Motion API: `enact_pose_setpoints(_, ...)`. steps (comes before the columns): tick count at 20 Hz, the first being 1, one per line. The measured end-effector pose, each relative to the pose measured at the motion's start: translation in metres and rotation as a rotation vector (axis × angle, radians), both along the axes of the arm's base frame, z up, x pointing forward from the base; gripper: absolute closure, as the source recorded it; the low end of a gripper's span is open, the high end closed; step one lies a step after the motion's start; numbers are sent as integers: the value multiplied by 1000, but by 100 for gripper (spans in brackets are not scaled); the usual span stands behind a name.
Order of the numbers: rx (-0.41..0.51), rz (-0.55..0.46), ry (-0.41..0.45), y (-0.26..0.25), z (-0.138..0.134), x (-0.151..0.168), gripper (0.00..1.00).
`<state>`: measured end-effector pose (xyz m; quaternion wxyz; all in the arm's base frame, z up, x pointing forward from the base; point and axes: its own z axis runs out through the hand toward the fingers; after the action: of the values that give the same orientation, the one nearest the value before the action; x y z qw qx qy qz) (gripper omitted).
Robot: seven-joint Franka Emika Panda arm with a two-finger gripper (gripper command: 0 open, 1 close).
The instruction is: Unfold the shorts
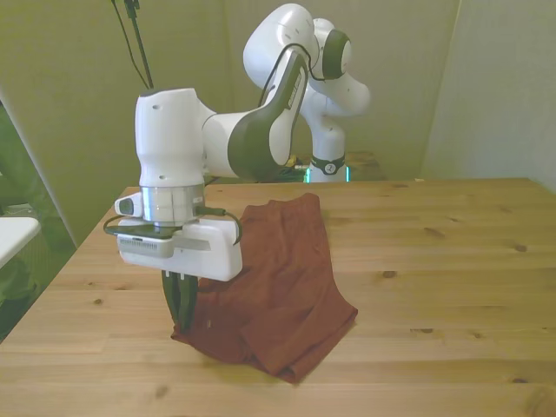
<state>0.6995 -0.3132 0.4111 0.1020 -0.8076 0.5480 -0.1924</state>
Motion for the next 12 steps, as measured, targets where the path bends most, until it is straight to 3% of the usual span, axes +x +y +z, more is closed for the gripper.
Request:
enact_pose_setpoints(6,12,104,9,88,34,-9,100)
enact_pose_setpoints(12,6,159,17,176,47,-10,100)
